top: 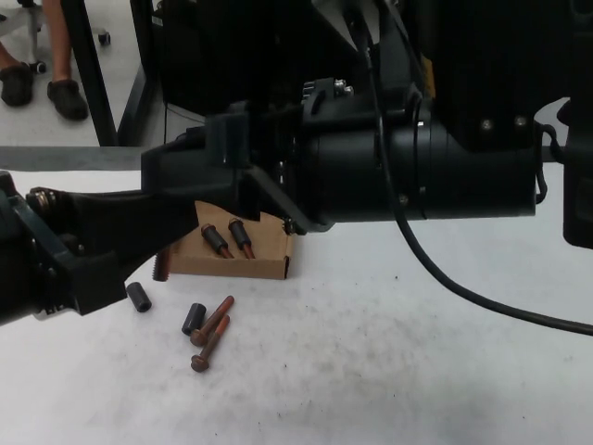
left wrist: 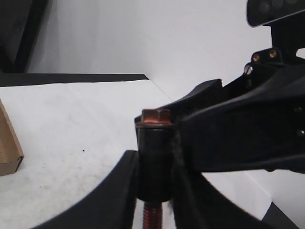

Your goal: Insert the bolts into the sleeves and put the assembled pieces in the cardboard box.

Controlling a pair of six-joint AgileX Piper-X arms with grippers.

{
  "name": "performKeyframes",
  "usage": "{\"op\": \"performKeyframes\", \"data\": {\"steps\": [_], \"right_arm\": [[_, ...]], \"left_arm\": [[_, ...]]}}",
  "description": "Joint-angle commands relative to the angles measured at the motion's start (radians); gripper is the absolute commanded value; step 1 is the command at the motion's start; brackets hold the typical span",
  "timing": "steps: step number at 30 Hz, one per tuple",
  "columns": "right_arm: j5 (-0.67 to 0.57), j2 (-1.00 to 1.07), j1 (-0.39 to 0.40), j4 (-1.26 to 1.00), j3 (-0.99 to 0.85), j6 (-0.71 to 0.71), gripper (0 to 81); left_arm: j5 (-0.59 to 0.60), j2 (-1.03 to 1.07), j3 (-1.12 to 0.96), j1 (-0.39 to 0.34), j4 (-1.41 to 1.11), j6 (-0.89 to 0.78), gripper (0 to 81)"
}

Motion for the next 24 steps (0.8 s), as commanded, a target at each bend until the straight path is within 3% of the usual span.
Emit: {"op": "performKeyframes", "data": {"steps": [1,5,11,18,24], "right_arm": [[-0.009,-0.003,0.005,0.049,0.000,-0.021,45.8],[-0.009,-0.017,-0.008,0.055,0.000,-0.030,45.8],[-0.013,-0.099,-0.062,0.166,0.000,-0.099,45.8],[-0.018,-0.201,-0.124,0.415,0.000,-0.225,45.4],[-0.016,-0.237,-0.199,0.623,0.000,-0.350,29.8]], "left_arm": [[-0.016,-0.006,-0.015,0.000,-0.057,-0.001,0.8],[-0.020,-0.006,-0.015,0.002,-0.046,0.003,0.8],[-0.133,0.032,-0.015,0.004,0.006,0.106,0.8],[-0.128,0.289,-0.029,0.012,-0.155,0.109,0.8],[-0.093,0.630,-0.176,0.086,-0.184,0.135,0.8]]}}
